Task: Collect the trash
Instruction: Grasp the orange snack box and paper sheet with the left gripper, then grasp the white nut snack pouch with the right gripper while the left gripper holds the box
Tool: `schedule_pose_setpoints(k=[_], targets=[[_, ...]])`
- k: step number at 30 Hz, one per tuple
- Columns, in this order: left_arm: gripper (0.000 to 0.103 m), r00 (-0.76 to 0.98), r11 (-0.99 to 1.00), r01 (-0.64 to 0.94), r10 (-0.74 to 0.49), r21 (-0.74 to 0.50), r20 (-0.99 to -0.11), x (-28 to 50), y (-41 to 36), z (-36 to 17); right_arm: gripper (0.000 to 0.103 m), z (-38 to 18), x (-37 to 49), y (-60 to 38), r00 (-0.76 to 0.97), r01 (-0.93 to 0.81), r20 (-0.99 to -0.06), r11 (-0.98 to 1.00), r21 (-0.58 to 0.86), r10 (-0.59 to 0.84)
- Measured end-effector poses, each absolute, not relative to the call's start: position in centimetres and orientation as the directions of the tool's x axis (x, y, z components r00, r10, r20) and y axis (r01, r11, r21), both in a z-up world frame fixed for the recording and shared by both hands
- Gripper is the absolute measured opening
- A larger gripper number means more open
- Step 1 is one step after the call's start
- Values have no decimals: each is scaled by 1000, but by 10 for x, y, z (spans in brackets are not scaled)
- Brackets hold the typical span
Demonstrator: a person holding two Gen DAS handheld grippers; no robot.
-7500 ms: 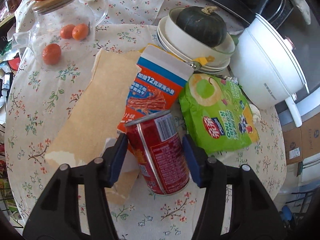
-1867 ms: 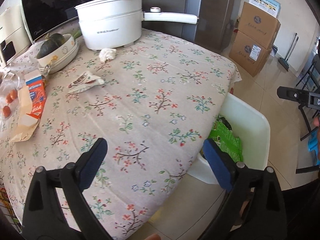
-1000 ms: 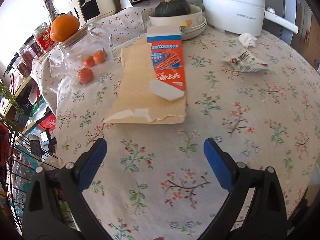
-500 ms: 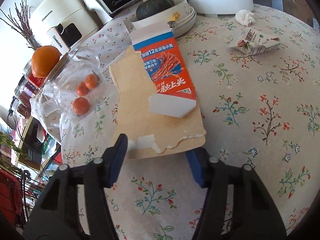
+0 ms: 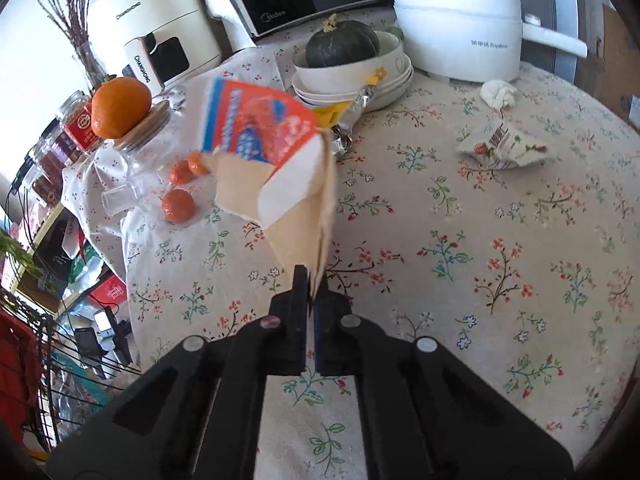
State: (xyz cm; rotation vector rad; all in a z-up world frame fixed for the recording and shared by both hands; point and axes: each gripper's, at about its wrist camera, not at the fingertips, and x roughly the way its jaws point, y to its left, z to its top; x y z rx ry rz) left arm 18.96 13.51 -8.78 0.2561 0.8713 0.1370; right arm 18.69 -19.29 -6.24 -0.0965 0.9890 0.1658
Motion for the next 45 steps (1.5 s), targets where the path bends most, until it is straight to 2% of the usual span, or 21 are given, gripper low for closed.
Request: schedule_pose_setpoints(k=[10, 13, 18, 25, 34, 37, 38, 39, 40, 41, 45], targets=[[1, 667, 993, -79, -16, -91, -745, 160, 154, -40, 85, -62, 195, -155, 526, -251, -831, 967, 49, 178], [1, 661, 984, -80, -68, -160, -747, 153, 155, -33, 85, -64, 209, -144, 510, -247, -837, 966, 76, 196], [1, 644, 970, -76, -128, -229, -754, 144, 157, -32, 85, -68, 238, -128, 510, -241, -819, 957, 160, 265], [1, 630, 981, -76, -90, -177, -771, 138, 156, -32, 83, -95, 291, -105, 482, -204, -810, 942, 267, 334], [1, 605, 986, -97, -52, -138, -794, 144, 156, -40, 66, -130, 340, -81, 435, -163, -826, 934, 319, 358], [1, 604, 987, -93, -50, -133, -795, 145, 153, -40, 47, -138, 341, -71, 416, -189, -844, 940, 283, 338], [1, 604, 987, -91, -49, -130, -795, 145, 152, -40, 37, -137, 339, -68, 431, -203, -845, 947, 251, 316], [1, 604, 987, -91, -49, -130, -795, 145, 151, -40, 22, -138, 337, -64, 425, -228, -849, 945, 235, 314], [1, 603, 987, -92, -49, -130, -796, 144, 150, -40, 19, -138, 335, -61, 418, -242, -848, 940, 241, 325], [1, 603, 987, -93, -49, -131, -796, 144, 150, -40, 10, -138, 333, -60, 412, -251, -848, 936, 245, 333], [1, 609, 986, -92, -56, -140, -791, 141, 147, -37, 4, -125, 318, -60, 422, -303, -838, 925, 228, 345]])
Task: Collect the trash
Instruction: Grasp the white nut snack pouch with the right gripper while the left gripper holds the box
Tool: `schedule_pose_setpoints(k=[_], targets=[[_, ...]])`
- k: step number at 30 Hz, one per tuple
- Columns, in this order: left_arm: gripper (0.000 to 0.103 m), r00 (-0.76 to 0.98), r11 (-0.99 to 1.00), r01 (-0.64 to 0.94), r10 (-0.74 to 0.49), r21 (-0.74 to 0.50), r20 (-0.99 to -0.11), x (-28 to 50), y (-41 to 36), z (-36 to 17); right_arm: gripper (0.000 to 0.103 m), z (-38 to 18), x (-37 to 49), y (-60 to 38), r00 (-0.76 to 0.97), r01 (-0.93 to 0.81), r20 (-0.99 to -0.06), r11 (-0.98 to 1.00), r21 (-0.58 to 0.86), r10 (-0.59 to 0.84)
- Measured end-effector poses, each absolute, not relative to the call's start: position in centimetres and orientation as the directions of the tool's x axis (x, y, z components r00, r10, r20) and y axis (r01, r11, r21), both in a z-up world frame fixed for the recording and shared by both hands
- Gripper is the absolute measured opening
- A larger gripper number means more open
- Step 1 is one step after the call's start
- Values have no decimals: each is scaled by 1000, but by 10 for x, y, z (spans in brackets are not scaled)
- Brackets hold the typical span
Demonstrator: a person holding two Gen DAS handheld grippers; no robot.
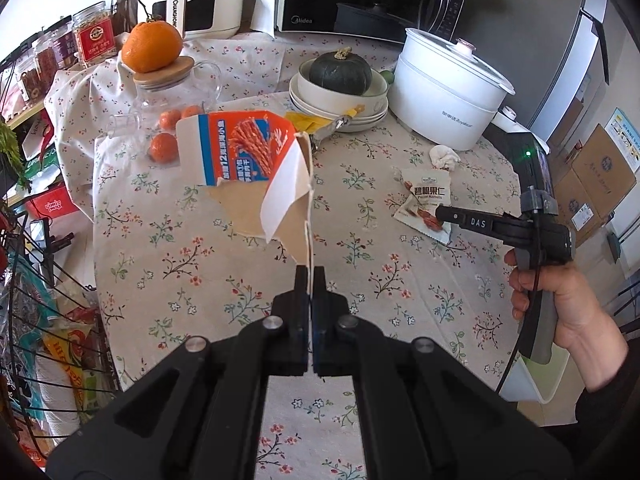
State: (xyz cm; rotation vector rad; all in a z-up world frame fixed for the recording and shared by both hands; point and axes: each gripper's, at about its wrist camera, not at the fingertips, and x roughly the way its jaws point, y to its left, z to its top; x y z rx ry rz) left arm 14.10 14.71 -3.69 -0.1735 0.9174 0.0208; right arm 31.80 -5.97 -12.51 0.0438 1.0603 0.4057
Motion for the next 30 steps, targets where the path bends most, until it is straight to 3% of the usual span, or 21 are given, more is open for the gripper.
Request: schedule_pose_setpoints(k=[15, 30], targets=[[1, 652, 987, 76, -157, -142, -742, 128, 85, -11, 3, -52, 226, -157, 517, -295, -806, 944, 148, 288], [1, 589, 906, 373, -396, -197, -704, 102, -40, 0, 4, -35, 138, -307, 547, -109, -811, 978, 177, 208]])
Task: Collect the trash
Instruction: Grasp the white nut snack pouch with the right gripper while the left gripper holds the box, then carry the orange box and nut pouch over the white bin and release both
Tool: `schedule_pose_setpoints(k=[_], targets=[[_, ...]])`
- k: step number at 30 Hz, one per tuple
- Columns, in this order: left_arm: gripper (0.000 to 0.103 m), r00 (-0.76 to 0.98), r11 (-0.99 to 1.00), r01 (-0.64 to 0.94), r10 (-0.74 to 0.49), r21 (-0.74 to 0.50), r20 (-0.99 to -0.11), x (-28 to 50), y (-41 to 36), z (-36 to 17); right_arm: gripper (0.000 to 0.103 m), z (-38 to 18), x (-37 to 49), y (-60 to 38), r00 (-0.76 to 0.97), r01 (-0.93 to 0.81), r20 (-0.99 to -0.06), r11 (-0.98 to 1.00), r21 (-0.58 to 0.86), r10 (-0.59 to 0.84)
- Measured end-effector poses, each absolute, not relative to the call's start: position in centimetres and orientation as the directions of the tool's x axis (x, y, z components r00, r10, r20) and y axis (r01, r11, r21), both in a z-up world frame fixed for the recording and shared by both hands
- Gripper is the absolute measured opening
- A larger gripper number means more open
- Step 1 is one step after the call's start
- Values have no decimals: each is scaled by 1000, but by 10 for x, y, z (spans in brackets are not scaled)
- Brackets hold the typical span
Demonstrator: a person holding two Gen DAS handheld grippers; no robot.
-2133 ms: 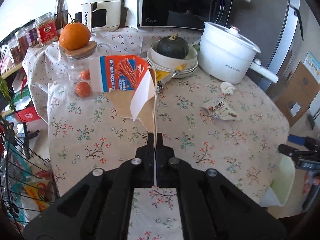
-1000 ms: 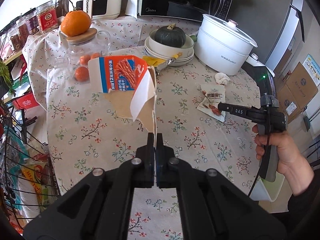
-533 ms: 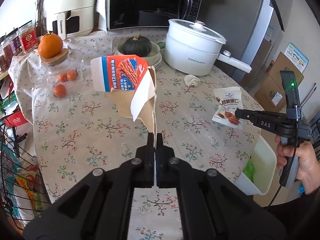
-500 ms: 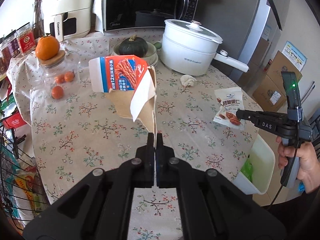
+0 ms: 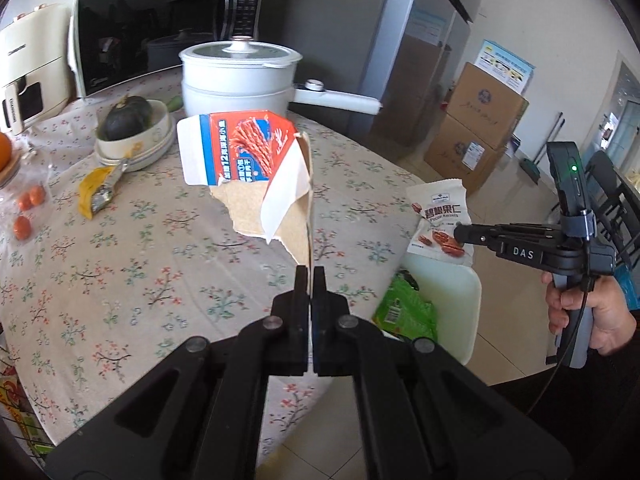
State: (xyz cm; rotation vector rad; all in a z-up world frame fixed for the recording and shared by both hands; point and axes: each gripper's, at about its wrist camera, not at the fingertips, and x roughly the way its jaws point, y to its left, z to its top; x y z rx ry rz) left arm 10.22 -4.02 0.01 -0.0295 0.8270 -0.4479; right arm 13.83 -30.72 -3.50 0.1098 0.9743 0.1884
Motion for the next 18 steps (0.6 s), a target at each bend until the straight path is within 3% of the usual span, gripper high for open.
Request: schedule_pose_setpoints(k=[18], targets=[[1, 281, 656, 699, -616, -283, -736, 76, -192, -40, 4, -67, 92, -434, 509, 92, -855, 981, 169, 100]])
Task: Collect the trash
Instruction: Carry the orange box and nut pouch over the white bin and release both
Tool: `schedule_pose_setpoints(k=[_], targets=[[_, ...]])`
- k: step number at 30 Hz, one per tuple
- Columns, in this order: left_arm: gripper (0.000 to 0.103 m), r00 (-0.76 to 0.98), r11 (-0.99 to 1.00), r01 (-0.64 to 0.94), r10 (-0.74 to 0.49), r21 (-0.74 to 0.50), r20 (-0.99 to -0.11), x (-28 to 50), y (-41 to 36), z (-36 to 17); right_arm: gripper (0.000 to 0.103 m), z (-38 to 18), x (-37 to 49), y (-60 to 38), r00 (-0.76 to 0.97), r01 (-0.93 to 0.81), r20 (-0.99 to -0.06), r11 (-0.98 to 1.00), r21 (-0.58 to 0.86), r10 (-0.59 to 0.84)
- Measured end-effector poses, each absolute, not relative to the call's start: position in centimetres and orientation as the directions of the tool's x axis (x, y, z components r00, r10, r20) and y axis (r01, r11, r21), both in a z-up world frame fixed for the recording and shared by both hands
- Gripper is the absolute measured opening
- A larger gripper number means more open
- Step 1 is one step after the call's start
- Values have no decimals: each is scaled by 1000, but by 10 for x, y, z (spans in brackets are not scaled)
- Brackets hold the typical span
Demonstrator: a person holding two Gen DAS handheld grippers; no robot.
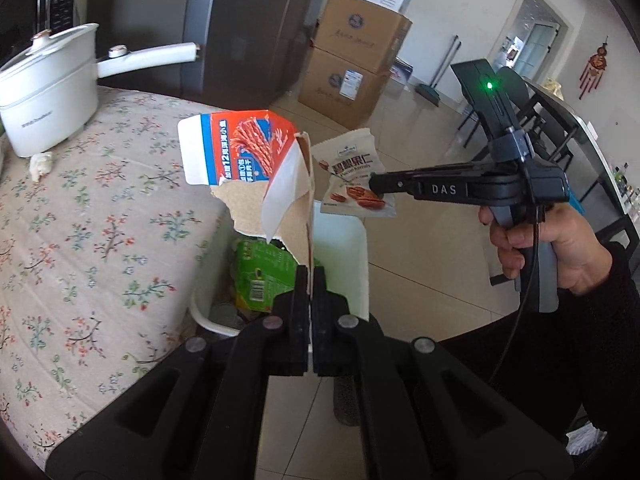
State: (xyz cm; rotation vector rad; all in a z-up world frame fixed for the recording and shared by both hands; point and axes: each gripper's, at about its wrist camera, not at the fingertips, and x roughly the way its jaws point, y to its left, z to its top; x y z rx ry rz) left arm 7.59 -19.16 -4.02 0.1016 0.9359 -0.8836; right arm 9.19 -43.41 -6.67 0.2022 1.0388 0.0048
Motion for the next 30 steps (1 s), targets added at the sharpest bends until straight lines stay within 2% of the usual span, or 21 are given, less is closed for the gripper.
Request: schedule_pose_setpoints(k=[11, 23, 30], targets=[[2, 197, 660, 683, -579, -313, -791, 93, -212, -87, 4, -79, 82, -459, 482, 142, -873, 976, 167, 80], [2, 125, 579, 744, -610, -333, -782, 85, -231, -89, 4, -81, 84, -454, 475, 141, -878, 979, 146, 63], [2, 176, 629, 720, -574, -293, -800, 90, -223, -95, 4, -84, 83, -455, 468, 141, -882, 980, 143, 62]])
